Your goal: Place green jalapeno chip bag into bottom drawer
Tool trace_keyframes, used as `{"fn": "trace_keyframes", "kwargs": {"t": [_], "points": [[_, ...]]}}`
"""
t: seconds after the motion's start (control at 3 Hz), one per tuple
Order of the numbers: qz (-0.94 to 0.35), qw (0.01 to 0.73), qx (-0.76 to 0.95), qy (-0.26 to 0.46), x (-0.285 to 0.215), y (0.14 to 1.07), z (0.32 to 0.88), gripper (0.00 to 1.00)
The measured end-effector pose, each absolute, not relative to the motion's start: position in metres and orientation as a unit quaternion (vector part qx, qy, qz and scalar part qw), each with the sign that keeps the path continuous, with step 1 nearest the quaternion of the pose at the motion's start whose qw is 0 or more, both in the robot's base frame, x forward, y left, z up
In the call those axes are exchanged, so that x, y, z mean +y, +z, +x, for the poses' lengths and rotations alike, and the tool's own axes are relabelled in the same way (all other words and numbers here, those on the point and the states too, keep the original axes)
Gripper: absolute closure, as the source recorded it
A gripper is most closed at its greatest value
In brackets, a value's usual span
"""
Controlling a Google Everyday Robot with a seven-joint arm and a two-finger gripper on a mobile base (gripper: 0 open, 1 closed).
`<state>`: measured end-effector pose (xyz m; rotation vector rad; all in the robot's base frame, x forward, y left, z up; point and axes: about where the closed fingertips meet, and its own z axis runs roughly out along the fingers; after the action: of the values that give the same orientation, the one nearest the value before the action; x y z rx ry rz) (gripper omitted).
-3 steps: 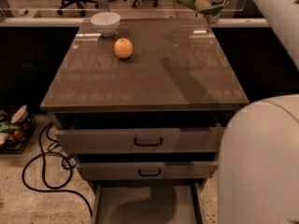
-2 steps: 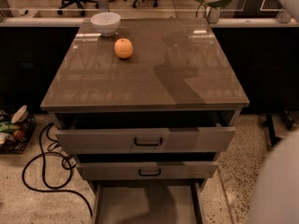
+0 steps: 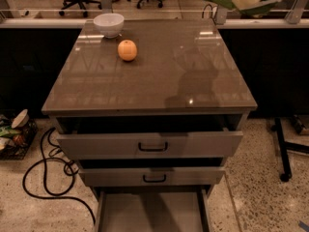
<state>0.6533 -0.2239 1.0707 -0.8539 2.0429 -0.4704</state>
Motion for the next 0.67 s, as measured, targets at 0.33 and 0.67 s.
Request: {"fn": "trace_keyframes", "kwargs": {"t": [0.33,0.67], "points": [[-0.35,0.407,0.827,-0.17,-0.249,1.052,0.609,1.0],[-0.36,0.389,0.837,-0.135,-0.289,1.003,0.582,1.0]]}}
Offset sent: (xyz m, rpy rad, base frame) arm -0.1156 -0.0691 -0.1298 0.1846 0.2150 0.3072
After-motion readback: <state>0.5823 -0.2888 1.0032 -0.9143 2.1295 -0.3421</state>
